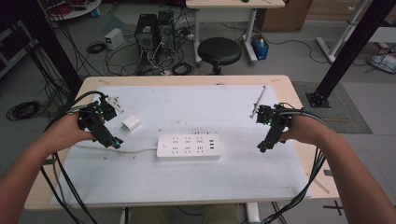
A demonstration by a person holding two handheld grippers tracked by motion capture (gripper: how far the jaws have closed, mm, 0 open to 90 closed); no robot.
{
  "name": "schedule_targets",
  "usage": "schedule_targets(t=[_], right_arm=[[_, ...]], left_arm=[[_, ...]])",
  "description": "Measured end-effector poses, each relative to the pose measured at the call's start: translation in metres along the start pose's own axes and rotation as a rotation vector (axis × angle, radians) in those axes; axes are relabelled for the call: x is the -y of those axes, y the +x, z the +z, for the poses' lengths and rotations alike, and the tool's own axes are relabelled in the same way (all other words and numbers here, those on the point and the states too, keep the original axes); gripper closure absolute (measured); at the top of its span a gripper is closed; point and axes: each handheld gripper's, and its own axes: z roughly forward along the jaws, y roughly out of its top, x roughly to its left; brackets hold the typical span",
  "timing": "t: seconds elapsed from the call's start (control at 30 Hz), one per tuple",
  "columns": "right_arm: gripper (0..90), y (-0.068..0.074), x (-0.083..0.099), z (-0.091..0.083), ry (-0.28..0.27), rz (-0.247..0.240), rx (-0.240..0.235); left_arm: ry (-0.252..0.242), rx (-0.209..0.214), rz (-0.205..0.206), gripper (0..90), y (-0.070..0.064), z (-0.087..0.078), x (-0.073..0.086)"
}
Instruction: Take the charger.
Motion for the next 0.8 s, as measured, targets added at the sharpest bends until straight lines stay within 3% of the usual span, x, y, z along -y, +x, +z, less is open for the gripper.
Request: schedule_targets(t=[0.2,0.3,0.37,0.4,0.47,0.6,0.8], right_arm=[[1.0,0.003,0.003,0.000,-0.007,0.007,0.020],[1.0,0.002,0.003,0.000,-0.018,0.002,0.027],[1.0,0.001,0.002,-0.001,-0.035,0.033,0.030],[1.0,0.000,0.002,0.000,-0.040,0.027,0.024],[1.0,0.002,0.001,0.001,-0.041,0.036,0.021],[0.9,0.003,0.000,0.004,-0.042,0.036,0.015],[0.9,0.002,0.000,0.005,-0.042,0.048,0.008]], left_arm=[[-0.002,-0.025,-0.019,2.9,0.002,0.000,0.001],[-0.003,-0.059,-0.043,2.9,0.005,0.001,0.003],[-0.010,-0.067,-0.103,2.9,0.011,0.005,0.004],[-0.010,-0.067,-0.103,2.9,0.011,0.005,0.004],[0.011,-0.065,-0.193,2.9,0.018,0.013,0.005],[0.005,-0.076,-0.217,2.9,0.026,0.018,0.007],[-0.040,-0.092,-0.322,2.9,0.047,0.030,0.008]])
